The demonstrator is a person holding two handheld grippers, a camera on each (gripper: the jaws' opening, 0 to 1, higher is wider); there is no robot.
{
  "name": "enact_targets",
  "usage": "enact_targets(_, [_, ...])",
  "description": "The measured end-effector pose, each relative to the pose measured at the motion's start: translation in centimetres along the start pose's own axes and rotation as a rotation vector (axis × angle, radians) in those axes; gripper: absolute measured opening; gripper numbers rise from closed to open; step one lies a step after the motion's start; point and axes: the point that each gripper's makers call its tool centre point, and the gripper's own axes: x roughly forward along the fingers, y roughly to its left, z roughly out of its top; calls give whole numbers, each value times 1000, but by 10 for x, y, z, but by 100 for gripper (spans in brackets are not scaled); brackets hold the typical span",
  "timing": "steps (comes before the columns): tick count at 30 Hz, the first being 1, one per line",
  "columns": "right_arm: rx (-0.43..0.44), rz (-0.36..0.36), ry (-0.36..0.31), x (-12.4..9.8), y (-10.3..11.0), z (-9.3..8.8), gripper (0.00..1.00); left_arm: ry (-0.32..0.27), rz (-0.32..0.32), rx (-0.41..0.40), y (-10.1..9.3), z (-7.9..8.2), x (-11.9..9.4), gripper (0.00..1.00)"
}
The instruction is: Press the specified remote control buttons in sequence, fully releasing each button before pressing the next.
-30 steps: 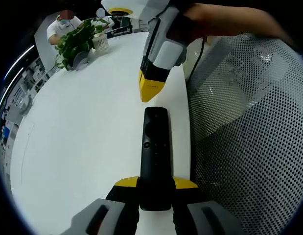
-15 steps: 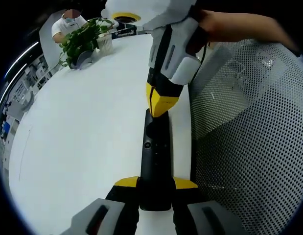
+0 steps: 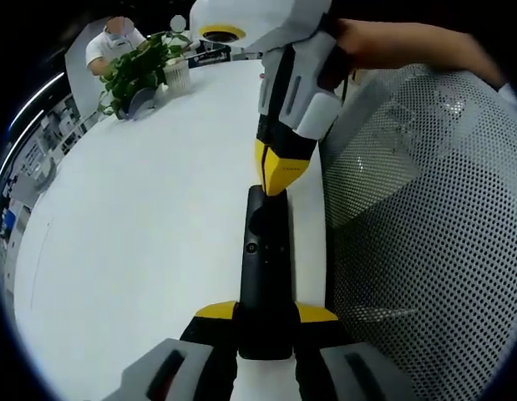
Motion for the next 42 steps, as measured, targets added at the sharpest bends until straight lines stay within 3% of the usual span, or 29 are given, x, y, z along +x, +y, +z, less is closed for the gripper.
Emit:
enact_targets(8, [17,11,9,1,-2,-1,0,-23,-11,-3,2,0,0,24])
enact_targets(14, [-18,-12,2,1,-2,-2,0,-39,-5,-8,2,1,0,24])
enact_targets(29, [31,17,6,-2,-2,-2,0,-42,-13,0,3,1,0,24])
enact_targets(32, [22,7,5,-4,-4,-2,0,-32,-13,3,3,1,0,24])
enact_targets(36, [47,-50,0,-7,-22,-5,0,-10,-25,-19,4,2,0,24])
enact_targets(39, [106,-29,-39,-10,-24,1,0,22,-26,34,3,1,1,24])
enact_targets(42, [130,26,-51,-11,-15,4,0,27,-31,32,3,0,1,24])
